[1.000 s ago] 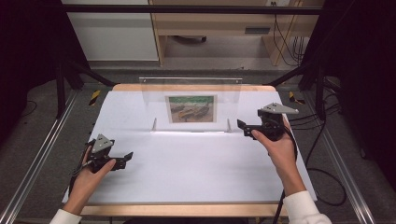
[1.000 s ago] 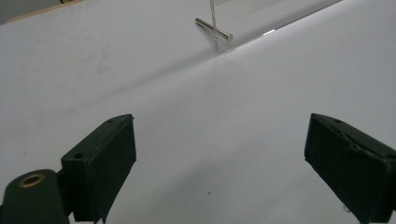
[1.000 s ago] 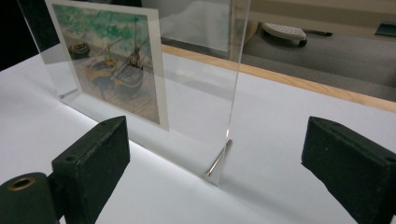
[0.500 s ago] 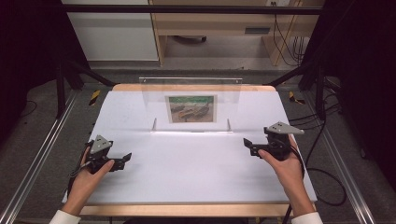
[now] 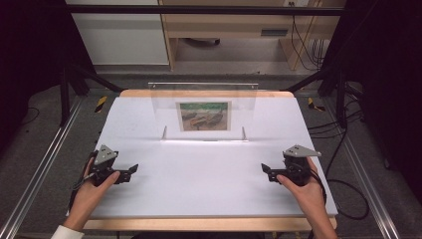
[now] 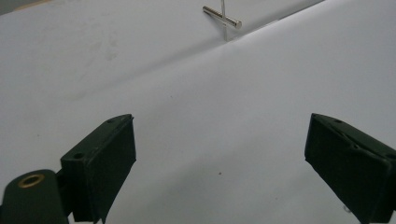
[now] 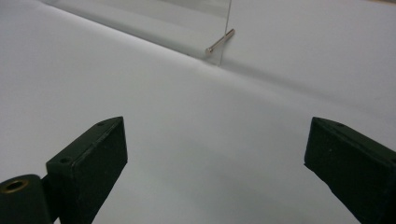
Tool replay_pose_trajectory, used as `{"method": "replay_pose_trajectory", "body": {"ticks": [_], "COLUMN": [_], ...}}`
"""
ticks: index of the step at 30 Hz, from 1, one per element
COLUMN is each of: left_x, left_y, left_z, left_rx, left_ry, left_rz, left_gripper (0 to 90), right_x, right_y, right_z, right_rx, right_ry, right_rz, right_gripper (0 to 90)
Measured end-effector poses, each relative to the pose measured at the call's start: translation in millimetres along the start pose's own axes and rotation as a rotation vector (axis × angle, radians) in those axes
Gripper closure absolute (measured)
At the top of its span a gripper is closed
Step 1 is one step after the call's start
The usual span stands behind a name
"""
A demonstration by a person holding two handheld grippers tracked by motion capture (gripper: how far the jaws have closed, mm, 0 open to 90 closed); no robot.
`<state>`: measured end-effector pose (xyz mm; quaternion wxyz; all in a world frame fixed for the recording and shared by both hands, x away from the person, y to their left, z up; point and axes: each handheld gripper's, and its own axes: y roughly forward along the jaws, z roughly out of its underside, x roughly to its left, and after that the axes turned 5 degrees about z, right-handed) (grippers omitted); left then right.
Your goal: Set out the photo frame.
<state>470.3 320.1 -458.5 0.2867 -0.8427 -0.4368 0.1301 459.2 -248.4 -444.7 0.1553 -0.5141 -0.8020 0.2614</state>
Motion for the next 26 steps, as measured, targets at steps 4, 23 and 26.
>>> {"method": "replay_pose_trajectory", "body": {"ticks": [4,23,26], "left_x": [0.0,-1.0,-2.8], "left_y": [-0.5,-1.9,0.3], "left_z": [0.6,4.9,5.5], "left_rx": [0.014,0.090,0.097], "left_ry": [0.014,0.040,0.045], "left_rz": [-0.010,-0.051,-0.045], "left_gripper": [8.5,8.4,8.2], "right_x": [-1.5,-0.5,-0.7], "right_y": [0.7,-2.3,0.0], "right_z": [10.3,37.0,37.6], "right_rx": [0.047,0.182,0.188], "right_ry": [0.011,-0.006,-0.009], "right_rz": [-0.001,0.049,0.061], "right_gripper": [6.5,5.7,5.6]}}
